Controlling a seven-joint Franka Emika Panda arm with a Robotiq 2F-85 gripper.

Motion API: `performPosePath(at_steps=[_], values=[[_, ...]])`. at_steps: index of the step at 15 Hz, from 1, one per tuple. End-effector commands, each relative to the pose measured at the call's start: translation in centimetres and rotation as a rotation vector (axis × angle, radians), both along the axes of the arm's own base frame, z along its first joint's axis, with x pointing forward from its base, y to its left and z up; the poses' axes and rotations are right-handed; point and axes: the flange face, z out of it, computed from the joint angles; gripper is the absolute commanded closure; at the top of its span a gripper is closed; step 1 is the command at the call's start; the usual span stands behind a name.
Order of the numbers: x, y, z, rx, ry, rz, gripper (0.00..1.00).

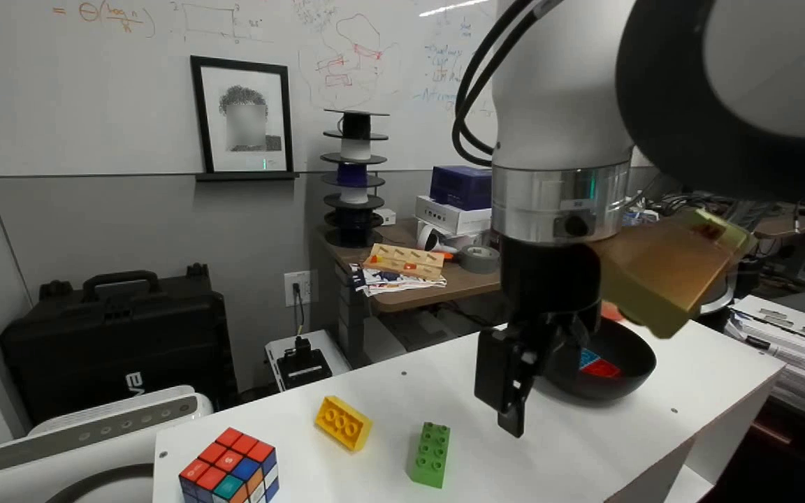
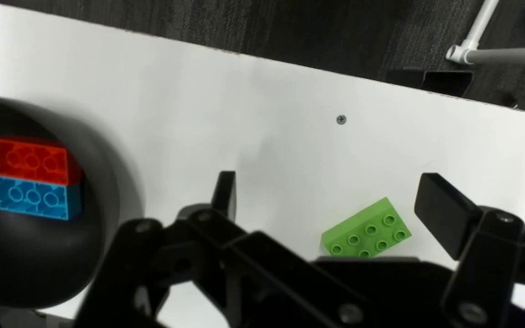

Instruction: Put the Legos in the bowl

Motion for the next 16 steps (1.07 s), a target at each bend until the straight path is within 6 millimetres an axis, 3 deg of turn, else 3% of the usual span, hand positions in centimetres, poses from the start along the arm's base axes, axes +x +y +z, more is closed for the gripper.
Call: performPosePath(at_steps=[1, 7, 16], values=[[0.2, 0.2, -2.1, 0.047, -0.040, -0.190, 0.00], [0.6, -0.3, -5.1, 0.153, -0.142, -0.462, 0.00], [0.5, -0.2, -7.1, 0.216, -0.140, -0.559, 0.00]])
